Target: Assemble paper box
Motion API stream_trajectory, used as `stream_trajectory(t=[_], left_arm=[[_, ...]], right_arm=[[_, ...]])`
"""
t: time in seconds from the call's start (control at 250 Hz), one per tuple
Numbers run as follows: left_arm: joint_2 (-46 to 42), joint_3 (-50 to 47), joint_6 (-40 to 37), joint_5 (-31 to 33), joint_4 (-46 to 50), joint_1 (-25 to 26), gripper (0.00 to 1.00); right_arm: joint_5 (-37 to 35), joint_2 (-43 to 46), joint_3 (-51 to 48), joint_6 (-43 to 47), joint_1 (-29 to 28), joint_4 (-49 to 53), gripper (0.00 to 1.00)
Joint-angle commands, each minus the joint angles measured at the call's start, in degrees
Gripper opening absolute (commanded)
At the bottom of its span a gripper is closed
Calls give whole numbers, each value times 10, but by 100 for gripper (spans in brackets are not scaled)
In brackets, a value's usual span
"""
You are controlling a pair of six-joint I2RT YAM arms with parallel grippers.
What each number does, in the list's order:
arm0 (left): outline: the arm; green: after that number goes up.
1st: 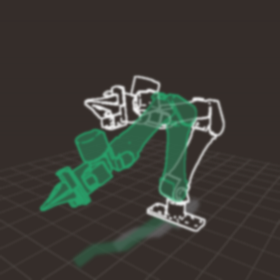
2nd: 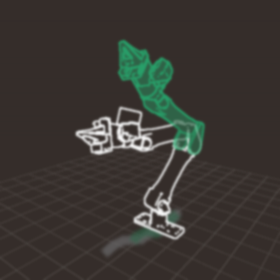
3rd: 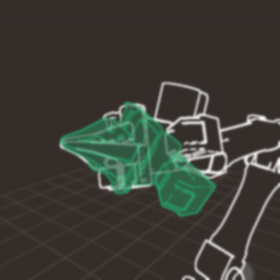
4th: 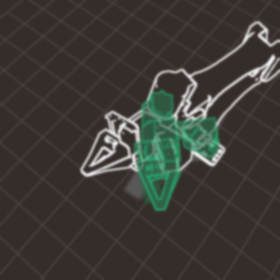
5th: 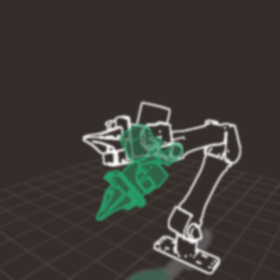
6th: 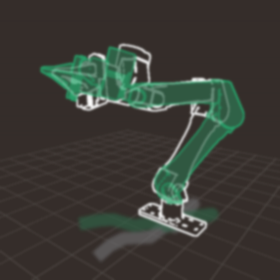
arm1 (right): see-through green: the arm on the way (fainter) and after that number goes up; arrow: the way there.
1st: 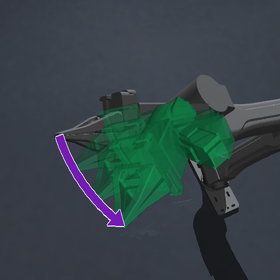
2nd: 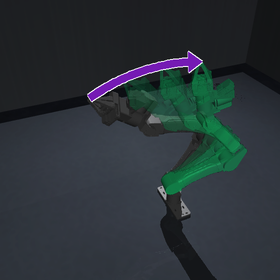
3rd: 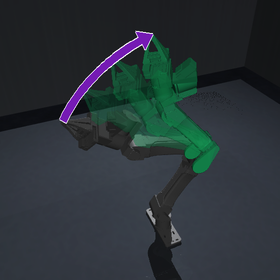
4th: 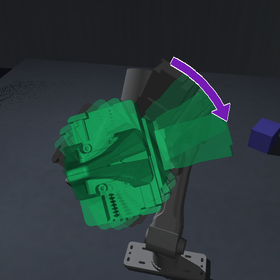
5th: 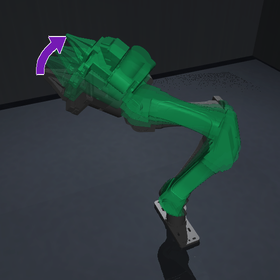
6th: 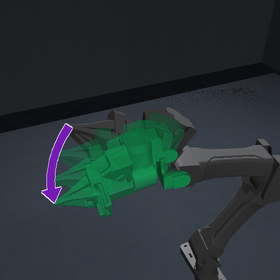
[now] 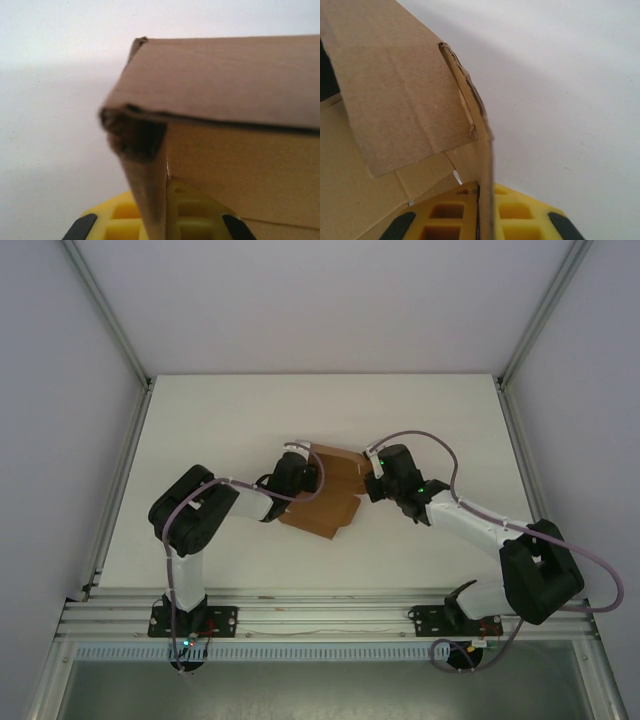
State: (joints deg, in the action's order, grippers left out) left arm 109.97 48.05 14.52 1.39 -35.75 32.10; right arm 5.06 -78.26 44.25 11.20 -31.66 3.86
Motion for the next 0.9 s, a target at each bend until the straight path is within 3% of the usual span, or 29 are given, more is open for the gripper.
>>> stream_trajectory(t=[0.0,0.104,0.244,0.348,0.54,0.899], left_arm=[[11,10,-16,-3,-20,-4,0],[5,2,-15,0,-21,-3,0],[-3,-9,-10,12,-22,-1,0],[-2,-21,-9,15,-40,0,0],[-3,-16,-6,20,-29,1,0],[-1,-9,-6,21,-19,3,0]], right_arm=[[-33,12,-2,-11,3,4,19],[-62,41,-7,-27,4,2,40],[-91,84,-3,-51,5,3,78],[-123,98,11,-66,8,-3,90],[-163,37,72,-77,35,39,94],[-61,-95,106,-53,36,10,91]])
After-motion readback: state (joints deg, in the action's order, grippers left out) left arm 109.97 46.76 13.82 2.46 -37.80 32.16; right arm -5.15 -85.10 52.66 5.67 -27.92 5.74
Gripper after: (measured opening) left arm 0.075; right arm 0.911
